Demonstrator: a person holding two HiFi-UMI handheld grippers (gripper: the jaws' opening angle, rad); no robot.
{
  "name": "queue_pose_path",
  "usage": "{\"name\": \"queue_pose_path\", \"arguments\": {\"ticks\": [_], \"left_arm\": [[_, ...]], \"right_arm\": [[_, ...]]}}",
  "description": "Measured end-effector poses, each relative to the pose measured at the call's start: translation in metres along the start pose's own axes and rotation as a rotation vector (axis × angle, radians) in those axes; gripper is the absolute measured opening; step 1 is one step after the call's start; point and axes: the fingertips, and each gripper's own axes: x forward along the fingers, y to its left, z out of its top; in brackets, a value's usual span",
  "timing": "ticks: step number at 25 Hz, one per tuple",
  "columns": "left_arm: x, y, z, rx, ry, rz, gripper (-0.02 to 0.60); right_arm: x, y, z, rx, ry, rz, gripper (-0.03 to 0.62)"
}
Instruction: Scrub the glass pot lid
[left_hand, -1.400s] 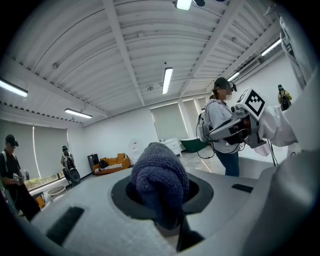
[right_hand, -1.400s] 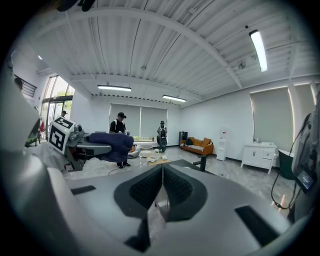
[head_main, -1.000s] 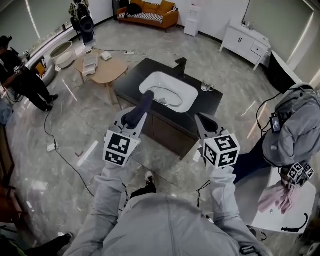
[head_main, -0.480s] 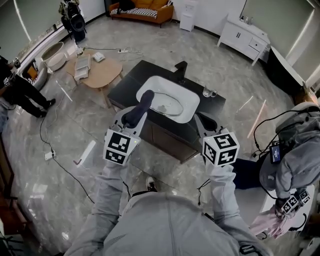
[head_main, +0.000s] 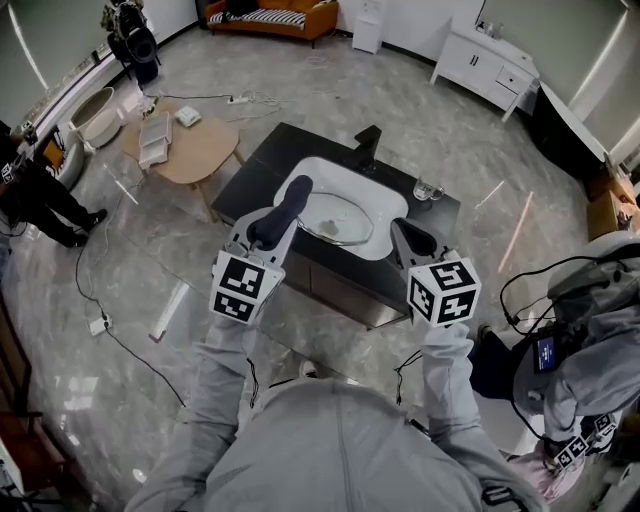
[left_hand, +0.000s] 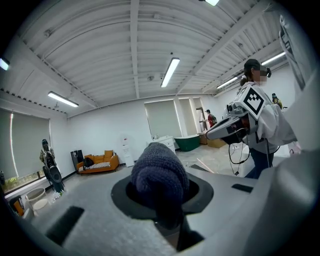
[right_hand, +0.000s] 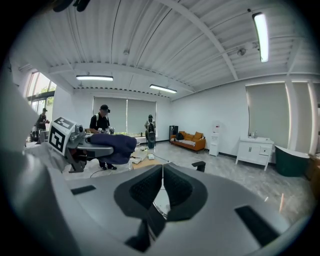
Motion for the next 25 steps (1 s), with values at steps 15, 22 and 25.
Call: {"name": "queue_pose_path", "arguments": {"ticks": [15,22,25], "left_arm": [[0.039,0.027,-0.042,-0.041,0.050,-0.078,0.087],[0.055,0.036,-0.062,-0.051,0.098,-0.083,0.087],[0.070,0.044,-0.071,-0.055,0.128,-0.089,0.087]], "right_arm": [[0.044,-0.007,-0.019,0.034,0.067,-0.045,0.031],[0.068,-0.014,-0.031,0.057,0.088,-0.033,0.031],[0.087,-0.023,-0.034,0.064,0.095,-0.026,0.031]]}}
